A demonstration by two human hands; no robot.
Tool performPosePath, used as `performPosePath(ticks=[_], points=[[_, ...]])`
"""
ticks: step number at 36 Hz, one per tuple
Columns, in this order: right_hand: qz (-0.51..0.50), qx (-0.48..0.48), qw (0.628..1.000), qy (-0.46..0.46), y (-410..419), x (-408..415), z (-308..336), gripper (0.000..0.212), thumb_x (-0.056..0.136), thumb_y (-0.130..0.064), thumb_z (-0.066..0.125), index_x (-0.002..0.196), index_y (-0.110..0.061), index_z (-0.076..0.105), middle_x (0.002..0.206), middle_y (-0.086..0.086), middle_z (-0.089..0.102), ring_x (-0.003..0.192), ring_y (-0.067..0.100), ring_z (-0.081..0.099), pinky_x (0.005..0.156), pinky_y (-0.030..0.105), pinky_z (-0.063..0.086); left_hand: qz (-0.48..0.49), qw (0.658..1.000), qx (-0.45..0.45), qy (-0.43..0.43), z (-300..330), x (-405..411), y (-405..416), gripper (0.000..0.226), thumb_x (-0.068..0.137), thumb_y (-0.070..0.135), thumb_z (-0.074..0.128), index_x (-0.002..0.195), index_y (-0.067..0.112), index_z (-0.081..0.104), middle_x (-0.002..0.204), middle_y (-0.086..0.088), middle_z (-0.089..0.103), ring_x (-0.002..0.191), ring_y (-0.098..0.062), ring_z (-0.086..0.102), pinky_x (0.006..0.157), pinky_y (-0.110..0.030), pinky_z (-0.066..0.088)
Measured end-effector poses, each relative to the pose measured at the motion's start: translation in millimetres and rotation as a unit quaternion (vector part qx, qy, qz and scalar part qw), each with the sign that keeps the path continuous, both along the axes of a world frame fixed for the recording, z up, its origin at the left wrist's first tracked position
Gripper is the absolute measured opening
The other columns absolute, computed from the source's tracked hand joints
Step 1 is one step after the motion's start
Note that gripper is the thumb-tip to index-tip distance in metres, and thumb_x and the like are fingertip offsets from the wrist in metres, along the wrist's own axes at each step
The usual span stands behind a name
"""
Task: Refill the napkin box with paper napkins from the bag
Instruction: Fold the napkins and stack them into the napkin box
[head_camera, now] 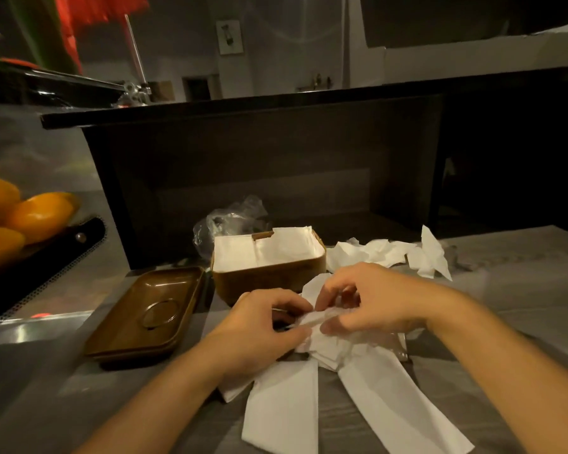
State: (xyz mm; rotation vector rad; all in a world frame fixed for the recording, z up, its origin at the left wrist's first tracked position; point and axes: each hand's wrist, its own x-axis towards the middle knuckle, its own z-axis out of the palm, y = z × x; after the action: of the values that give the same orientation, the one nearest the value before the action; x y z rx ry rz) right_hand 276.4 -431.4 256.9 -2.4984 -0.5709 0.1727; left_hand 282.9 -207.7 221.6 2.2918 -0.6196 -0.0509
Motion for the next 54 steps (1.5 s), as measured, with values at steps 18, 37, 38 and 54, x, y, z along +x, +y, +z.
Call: performPosePath(ticks=[18, 37, 38, 54], points=[[-0.057, 0.022, 0.995, -0.083, 12.0, -2.3, -8.6, 0.014, 0.095, -0.030, 0.069, 0.087, -0.041, 0.070, 0.093, -0.016, 0.067, 0.089, 0.004, 0.063, 0.077, 0.017, 0.051, 0.056, 0.997, -0.038, -0.030, 0.7, -9.2, -5.5, 0.024, 0.101, 0.016, 0.056, 0.105, 0.038, 0.065, 0.105, 0.018, 0.065, 0.098, -0.003, 0.063, 0.083, -0.026, 0.059], [-0.086, 0.349, 0.931, -0.061, 33.4, -24.3, 7.0, 0.014, 0.086, -0.032, 0.073, 0.096, -0.022, 0.076, 0.090, -0.010, 0.075, 0.088, 0.010, 0.073, 0.072, 0.029, 0.063, -0.065, 0.856, -0.414, 0.302, 35.3, -31.7, -8.3, 0.057, 0.082, 0.064, 0.060, 0.126, 0.029, 0.067, 0.120, -0.013, 0.072, 0.110, -0.033, 0.070, 0.093, -0.049, 0.057], [-0.103, 0.341, 0.932, -0.073, 35.0, -23.1, 4.7, 0.013, 0.085, -0.033, 0.074, 0.094, -0.025, 0.075, 0.088, -0.012, 0.075, 0.086, 0.009, 0.073, 0.070, 0.030, 0.064, -0.053, 0.852, -0.419, 0.310, 33.3, -31.8, -11.3, 0.052, 0.081, 0.061, 0.059, 0.122, 0.031, 0.069, 0.117, -0.012, 0.073, 0.108, -0.031, 0.071, 0.093, -0.049, 0.057], [-0.006, 0.200, 0.961, -0.191, 37.0, -29.5, -5.4, 0.020, 0.074, -0.035, 0.088, 0.084, -0.034, 0.072, 0.101, -0.022, 0.052, 0.099, 0.000, 0.055, 0.077, 0.008, 0.048, 0.048, 0.875, -0.386, 0.288, 28.1, -30.5, -3.2, 0.033, 0.100, 0.005, 0.046, 0.129, 0.014, 0.058, 0.110, -0.010, 0.076, 0.101, -0.028, 0.074, 0.086, -0.046, 0.060]])
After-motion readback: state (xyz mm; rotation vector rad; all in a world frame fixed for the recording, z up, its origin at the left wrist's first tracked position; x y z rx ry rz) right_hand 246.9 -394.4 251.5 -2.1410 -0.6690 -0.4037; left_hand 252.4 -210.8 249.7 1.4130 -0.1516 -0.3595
